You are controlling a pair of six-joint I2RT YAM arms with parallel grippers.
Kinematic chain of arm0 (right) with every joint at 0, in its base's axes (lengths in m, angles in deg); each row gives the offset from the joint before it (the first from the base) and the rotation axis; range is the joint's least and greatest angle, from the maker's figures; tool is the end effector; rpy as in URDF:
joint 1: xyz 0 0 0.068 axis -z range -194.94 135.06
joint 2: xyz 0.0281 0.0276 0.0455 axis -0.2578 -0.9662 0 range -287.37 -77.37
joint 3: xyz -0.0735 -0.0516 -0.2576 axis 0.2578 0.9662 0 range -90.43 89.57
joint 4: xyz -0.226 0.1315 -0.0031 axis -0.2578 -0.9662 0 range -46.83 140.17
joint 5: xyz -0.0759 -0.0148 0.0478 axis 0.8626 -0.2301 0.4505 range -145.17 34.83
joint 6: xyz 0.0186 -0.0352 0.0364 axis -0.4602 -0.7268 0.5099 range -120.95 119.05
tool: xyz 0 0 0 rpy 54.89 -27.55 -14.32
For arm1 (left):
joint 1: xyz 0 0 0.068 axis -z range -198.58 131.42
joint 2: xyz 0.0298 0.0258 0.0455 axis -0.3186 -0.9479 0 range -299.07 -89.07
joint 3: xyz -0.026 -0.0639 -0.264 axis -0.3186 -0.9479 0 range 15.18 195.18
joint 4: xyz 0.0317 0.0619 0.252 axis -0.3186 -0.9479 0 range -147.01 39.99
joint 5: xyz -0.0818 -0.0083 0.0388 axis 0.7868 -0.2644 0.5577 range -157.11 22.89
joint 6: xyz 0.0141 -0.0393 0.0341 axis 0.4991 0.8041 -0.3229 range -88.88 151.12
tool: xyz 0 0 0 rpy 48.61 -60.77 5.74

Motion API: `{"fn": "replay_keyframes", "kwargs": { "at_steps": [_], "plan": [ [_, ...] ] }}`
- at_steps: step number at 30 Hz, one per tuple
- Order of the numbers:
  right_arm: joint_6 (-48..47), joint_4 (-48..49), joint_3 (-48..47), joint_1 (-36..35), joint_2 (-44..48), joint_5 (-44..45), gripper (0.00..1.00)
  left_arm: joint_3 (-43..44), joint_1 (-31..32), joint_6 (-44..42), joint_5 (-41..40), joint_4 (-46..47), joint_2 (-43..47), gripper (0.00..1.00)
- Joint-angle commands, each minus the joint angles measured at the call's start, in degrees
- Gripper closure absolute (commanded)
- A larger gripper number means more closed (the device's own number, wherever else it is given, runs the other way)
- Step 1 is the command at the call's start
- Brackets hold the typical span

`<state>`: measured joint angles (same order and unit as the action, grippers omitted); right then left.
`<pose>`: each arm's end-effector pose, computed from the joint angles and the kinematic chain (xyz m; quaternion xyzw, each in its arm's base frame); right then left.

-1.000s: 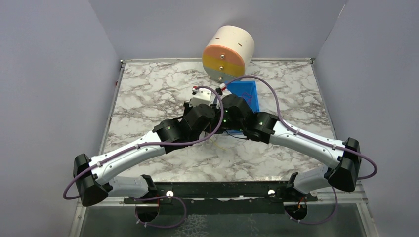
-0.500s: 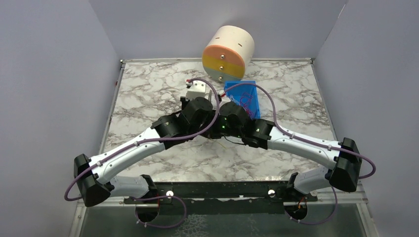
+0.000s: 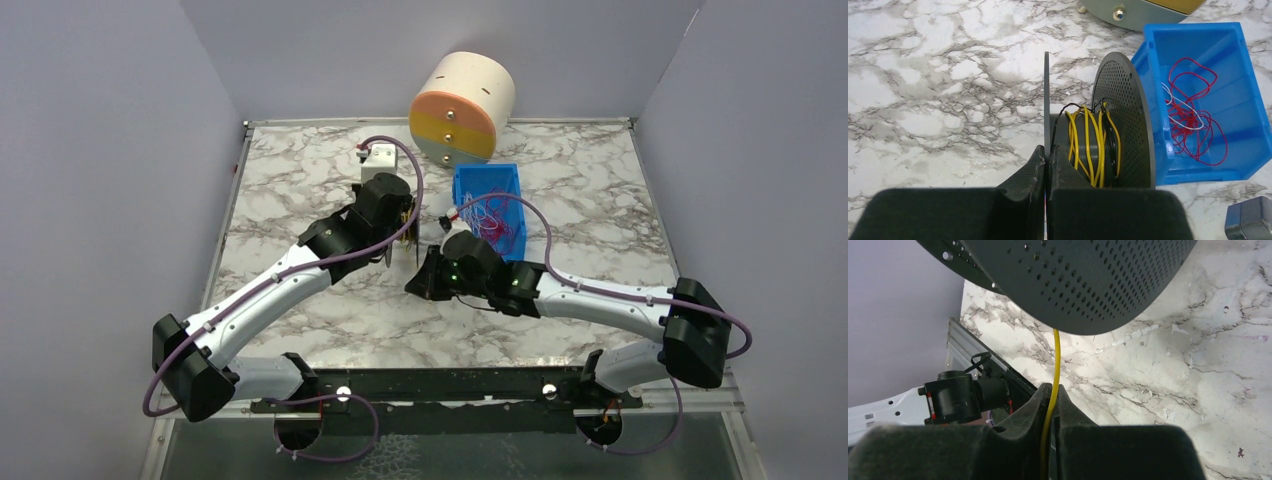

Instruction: Wrap the cables

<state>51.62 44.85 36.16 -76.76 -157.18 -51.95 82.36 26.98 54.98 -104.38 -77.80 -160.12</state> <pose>0.1494 0.2747 0.2605 -0.0568 0.8713 0.3959 0.2843 0.2043 -0.1776 0.3529 0.0028 0.8419 -0.0336 0.5386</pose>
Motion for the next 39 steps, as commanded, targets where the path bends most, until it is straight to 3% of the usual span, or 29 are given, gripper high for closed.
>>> {"fn": "replay_keyframes", "kwargs": {
  "at_steps": [1, 14, 27, 32, 37, 39],
  "plan": [
    [1.0, 5.0, 1.2, -0.3, -0.5, 2.2, 0.90, 2.2, -1.5, 2.2, 5.2, 5.3, 1.3, 1.00],
    [5.2, 11.9, 8.9, -0.5, -1.3, 3.7, 0.93, 2.4, -8.1, 6.0, 15.5, 5.7, 4.7, 1.00],
    [4.7, 19.7, 16.3, -0.5, 1.6, 8.8, 0.91, -1.0, -20.2, 14.3, 35.2, 8.7, 8.2, 1.00],
    [2.8, 21.7, 18.2, -0.5, 3.3, 10.2, 0.98, -2.0, -22.2, 16.3, 42.0, 8.9, 8.8, 1.00],
    [0.1, 22.5, 19.2, -0.4, 5.2, 11.4, 0.99, -3.4, -22.4, 16.7, 43.1, 8.7, 10.3, 1.00],
    [-1.6, 22.7, 19.7, -0.4, 6.1, 11.4, 0.95, -3.7, -22.4, 16.3, 42.3, 8.3, 10.7, 1.00]
  ]
}}
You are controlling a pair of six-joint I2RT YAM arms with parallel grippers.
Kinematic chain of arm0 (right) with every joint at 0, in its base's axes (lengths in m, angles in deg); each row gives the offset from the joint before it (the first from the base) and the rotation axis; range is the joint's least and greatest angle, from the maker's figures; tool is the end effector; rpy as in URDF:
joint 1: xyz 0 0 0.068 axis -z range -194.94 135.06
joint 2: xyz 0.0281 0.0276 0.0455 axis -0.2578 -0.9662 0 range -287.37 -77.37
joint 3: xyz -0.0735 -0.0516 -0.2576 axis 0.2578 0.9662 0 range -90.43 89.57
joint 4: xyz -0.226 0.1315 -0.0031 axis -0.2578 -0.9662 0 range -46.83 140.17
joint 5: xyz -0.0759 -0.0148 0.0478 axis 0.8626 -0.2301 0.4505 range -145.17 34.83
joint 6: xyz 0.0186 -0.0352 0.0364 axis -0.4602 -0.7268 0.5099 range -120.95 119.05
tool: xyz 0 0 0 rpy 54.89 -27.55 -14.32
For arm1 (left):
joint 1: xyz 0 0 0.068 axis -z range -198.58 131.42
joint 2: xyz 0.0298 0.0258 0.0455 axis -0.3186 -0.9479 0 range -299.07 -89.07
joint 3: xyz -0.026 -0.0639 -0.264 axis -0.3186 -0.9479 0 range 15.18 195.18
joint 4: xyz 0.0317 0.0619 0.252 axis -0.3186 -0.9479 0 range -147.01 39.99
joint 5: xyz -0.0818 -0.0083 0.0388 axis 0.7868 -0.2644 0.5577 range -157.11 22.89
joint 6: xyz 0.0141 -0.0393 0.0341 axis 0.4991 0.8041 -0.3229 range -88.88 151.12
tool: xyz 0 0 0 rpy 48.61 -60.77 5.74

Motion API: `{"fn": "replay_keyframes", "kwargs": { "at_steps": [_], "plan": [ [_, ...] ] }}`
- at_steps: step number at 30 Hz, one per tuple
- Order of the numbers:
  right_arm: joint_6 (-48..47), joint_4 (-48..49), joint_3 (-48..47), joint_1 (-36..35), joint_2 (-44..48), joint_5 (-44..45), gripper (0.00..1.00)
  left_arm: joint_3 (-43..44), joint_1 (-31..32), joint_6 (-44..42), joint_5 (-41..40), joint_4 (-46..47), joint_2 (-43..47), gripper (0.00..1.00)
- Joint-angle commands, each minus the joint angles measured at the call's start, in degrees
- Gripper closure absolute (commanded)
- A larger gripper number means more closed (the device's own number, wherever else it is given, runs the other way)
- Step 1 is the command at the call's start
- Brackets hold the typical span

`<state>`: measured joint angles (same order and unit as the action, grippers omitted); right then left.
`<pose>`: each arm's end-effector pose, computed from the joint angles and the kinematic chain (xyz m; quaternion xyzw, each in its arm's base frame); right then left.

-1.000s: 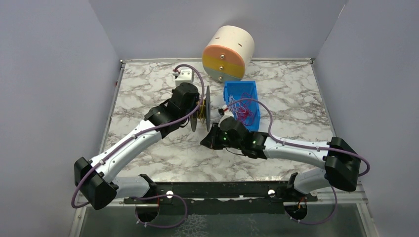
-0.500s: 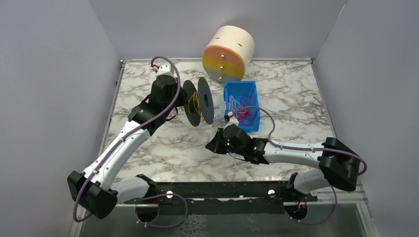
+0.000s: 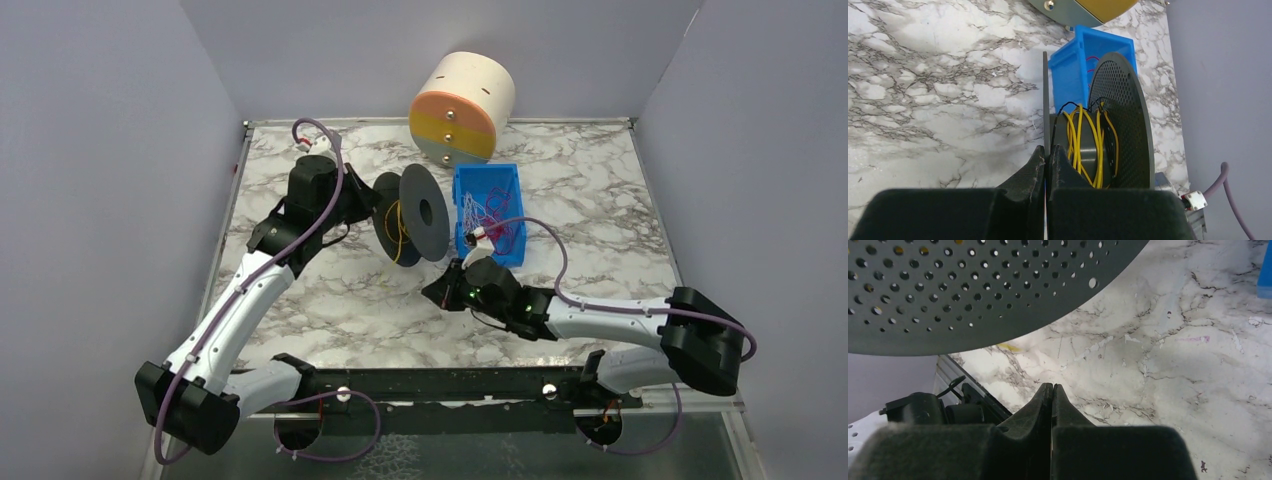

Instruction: Wrap the cables

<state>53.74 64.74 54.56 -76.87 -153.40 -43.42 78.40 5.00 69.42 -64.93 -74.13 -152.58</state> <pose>0.1372 0.2419 0.2057 0.0004 0.8474 0.4000 0.3492 0.2261 -0.1002 0.3633 -0.0974 0.8349 -0.2921 0.4563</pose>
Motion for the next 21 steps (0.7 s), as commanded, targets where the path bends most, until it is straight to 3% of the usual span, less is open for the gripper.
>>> {"fn": "replay_keyframes", "kwargs": {
  "at_steps": [1, 10, 14, 21],
  "plan": [
    [-4.6, 2.8, 1.5, -0.4, 2.8, 2.8, 0.92, 0.0, -0.5, 1.8, 2.6, 4.6, 3.4, 1.00],
    [-13.7, 13.1, 6.8, -0.3, 8.4, -6.5, 0.67, -1.4, -0.5, 3.0, 1.1, 5.1, 4.7, 1.00],
    [-18.3, 19.3, 6.7, -0.4, 7.7, -11.7, 0.53, -1.8, -0.4, 4.3, 1.1, 5.8, 5.1, 1.00],
    [-22.5, 30.3, 5.3, -1.0, 3.3, -14.5, 0.40, -3.5, -0.5, 8.6, 1.5, 8.2, 6.8, 1.00]
  ]
}}
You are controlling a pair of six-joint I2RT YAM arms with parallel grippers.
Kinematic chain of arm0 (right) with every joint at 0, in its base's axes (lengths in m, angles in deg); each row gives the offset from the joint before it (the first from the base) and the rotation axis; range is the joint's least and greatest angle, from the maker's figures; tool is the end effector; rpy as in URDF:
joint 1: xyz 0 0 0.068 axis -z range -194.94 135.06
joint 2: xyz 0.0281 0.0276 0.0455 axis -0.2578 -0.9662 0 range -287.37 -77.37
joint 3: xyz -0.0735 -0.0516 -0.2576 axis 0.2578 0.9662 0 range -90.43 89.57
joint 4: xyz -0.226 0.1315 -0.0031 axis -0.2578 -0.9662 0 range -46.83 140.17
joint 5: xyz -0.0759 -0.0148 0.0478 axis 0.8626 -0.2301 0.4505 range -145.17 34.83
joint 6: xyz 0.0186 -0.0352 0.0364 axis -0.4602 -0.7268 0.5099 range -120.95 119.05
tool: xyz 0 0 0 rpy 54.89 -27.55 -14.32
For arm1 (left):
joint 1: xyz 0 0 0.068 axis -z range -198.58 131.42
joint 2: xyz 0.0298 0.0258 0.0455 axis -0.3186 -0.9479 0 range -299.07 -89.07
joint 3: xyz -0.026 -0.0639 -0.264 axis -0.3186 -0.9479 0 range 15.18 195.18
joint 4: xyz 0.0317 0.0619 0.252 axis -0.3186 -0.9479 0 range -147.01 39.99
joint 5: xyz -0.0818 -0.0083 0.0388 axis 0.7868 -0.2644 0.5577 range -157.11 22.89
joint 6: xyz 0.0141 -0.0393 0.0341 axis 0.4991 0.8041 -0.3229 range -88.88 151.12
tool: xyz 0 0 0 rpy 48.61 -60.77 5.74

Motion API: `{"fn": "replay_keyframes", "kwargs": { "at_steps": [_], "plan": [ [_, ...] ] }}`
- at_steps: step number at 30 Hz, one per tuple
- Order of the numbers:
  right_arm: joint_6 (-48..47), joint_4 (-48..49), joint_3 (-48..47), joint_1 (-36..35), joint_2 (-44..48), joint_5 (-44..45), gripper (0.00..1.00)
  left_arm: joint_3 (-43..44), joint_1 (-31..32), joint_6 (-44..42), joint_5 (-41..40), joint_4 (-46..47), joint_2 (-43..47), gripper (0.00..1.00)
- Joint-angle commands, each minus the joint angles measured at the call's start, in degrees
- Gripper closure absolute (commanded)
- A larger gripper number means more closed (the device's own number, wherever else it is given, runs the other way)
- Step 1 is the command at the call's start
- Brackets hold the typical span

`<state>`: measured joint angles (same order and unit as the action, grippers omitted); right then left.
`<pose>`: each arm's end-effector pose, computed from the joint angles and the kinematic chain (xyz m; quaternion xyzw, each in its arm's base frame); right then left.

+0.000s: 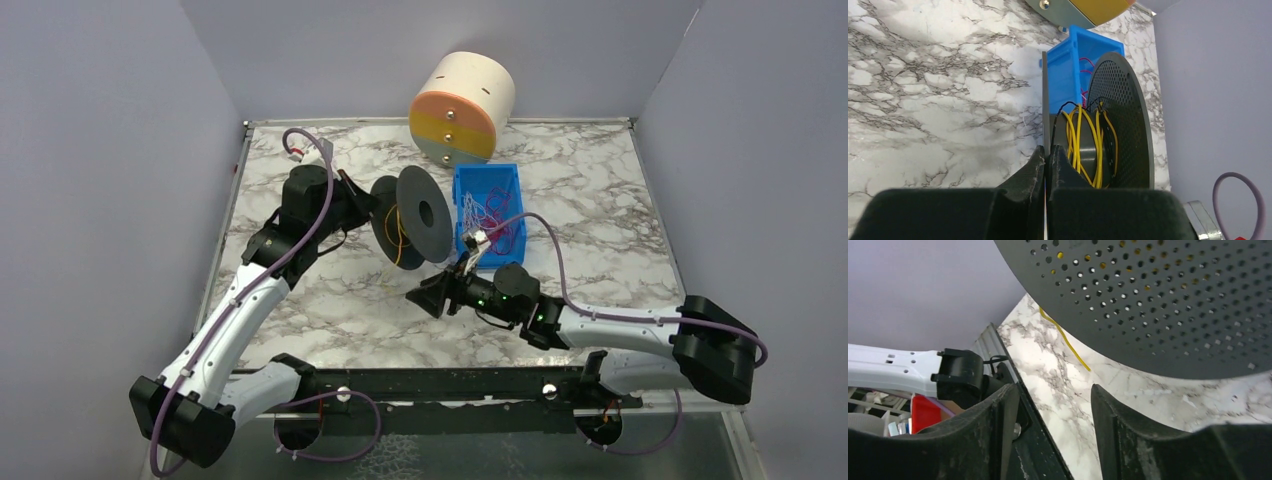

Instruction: Wrap the cables

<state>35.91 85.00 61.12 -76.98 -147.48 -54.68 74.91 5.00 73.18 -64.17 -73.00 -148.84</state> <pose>0.1231 0.2313 0.2307 -0.1603 0.7306 0.5023 0.4339 0.2127 -0.0949 0.3586 -0.1199 0.8252 -0.3169 0.4519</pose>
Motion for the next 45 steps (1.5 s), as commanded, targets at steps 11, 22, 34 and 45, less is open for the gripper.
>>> {"fn": "replay_keyframes", "kwargs": {
  "at_steps": [11, 22, 34, 45],
  "plan": [
    [-7.4, 18.8, -4.5, -4.7, -11.2, 2.2, 0.33, -2.7, -0.5, 11.0, 1.7, 10.0, 5.4, 1.00],
    [-12.5, 25.9, -5.3, -6.2, -18.2, 11.4, 0.38, -2.6, -0.4, 12.6, 2.5, 10.0, 7.2, 1.00],
    [-14.9, 31.0, -2.4, -8.4, -19.6, 13.9, 0.41, -2.2, -0.4, 12.1, 1.9, 9.0, 8.2, 1.00],
    [-17.7, 32.5, 0.6, -9.0, -17.5, 15.7, 0.41, -1.7, -0.5, 12.1, 2.2, 9.0, 8.1, 1.00]
  ]
}}
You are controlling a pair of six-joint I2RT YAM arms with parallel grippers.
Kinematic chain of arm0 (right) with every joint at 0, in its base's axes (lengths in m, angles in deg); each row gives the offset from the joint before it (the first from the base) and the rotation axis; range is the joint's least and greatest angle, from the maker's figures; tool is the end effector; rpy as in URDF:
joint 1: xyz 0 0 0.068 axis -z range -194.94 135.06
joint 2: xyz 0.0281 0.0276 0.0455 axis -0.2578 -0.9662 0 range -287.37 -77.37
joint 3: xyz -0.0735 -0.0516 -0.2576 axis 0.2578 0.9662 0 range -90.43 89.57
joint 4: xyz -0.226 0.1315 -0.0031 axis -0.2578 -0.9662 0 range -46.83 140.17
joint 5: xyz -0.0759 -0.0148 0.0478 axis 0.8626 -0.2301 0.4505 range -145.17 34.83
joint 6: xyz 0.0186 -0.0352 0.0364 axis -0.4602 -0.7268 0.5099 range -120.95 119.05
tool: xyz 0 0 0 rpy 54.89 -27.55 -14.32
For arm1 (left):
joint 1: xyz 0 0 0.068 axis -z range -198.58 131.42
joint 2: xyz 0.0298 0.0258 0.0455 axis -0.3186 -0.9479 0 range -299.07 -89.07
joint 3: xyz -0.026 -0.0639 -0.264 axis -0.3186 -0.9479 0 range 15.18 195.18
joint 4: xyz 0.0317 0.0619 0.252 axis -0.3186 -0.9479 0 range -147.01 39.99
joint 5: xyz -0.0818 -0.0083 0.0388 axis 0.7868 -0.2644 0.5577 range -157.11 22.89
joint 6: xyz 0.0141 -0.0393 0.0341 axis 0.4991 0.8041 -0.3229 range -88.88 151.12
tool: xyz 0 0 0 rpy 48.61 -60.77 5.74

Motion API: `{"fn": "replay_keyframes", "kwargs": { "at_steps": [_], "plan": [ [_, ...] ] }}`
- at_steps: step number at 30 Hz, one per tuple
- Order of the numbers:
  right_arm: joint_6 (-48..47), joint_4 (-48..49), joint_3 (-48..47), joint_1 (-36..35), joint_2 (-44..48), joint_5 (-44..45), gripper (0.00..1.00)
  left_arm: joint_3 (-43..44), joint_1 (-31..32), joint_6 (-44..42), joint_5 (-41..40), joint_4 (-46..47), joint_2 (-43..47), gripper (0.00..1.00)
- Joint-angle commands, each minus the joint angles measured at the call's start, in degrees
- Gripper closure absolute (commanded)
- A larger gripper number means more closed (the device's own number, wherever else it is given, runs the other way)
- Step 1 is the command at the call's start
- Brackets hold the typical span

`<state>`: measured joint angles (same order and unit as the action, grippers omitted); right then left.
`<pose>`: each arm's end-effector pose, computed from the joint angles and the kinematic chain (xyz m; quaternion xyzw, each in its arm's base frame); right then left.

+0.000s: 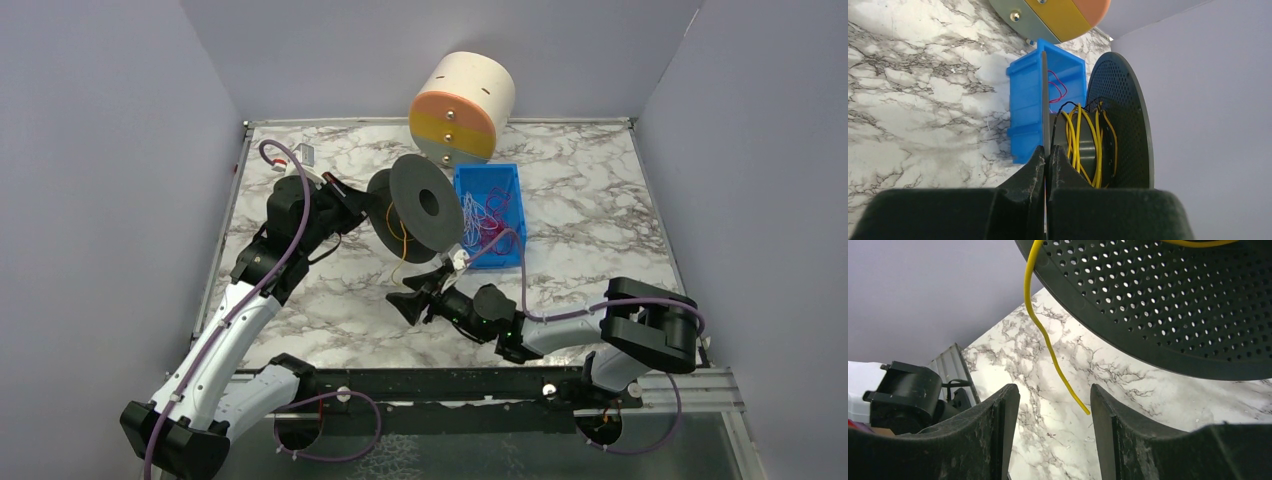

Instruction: Wrap the cables

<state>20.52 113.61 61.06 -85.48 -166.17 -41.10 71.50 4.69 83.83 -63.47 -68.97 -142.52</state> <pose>0.1069 0.2766 0.2003 -0.2024 0.6576 0.4601 0.5612 0.1917 -0.0849 0.3675 -0.1845 0.7773 -0.3898 0.4580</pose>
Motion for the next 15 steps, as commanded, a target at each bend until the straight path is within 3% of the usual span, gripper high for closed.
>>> {"fn": "replay_keyframes", "kwargs": {
  "at_steps": [1, 15],
  "plan": [
    [-2.6, 4.3, 0.6, -0.5, 0.7, 2.1, 0.41, 1.8, -0.1, 1.6, 1.6, 5.0, 1.7, 1.00],
    [-3.1, 8.5, -1.9, -0.5, -4.7, 1.9, 0.50, 1.3, -0.1, 2.7, 3.6, 5.7, 1.7, 1.00]
  ]
}}
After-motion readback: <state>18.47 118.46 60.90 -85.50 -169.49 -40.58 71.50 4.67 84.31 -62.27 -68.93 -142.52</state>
